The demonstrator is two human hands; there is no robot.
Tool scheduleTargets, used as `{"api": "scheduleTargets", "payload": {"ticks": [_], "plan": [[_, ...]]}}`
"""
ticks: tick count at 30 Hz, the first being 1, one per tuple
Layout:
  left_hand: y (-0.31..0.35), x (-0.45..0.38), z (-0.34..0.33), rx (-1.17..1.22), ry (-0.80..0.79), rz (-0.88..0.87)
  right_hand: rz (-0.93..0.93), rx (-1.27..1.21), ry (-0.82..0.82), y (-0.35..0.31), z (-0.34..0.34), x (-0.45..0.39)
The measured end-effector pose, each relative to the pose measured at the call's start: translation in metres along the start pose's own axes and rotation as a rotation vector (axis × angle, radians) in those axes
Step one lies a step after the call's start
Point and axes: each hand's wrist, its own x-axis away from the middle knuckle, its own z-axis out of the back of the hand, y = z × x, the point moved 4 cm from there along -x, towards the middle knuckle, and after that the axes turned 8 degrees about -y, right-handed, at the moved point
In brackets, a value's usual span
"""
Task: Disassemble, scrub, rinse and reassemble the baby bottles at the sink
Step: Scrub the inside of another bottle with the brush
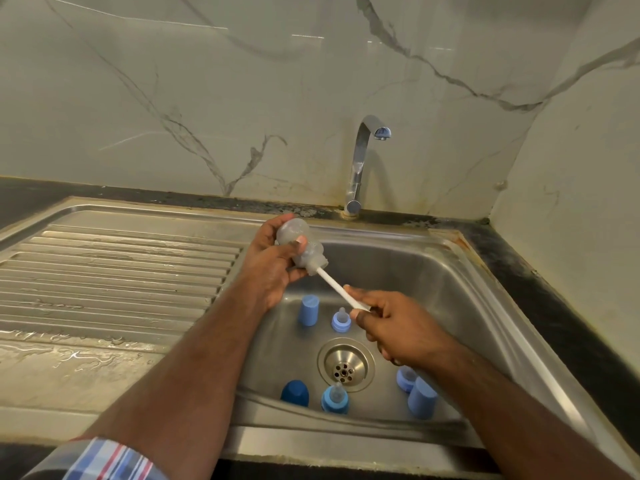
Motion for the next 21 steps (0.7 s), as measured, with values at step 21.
{"api": "scheduleTargets", "payload": {"ticks": [21], "plan": [[-0.001,0.000,-0.002,-0.050,-0.003,0.044,-0.007,0.368,0.015,-0.013,0.000,-0.002]]}}
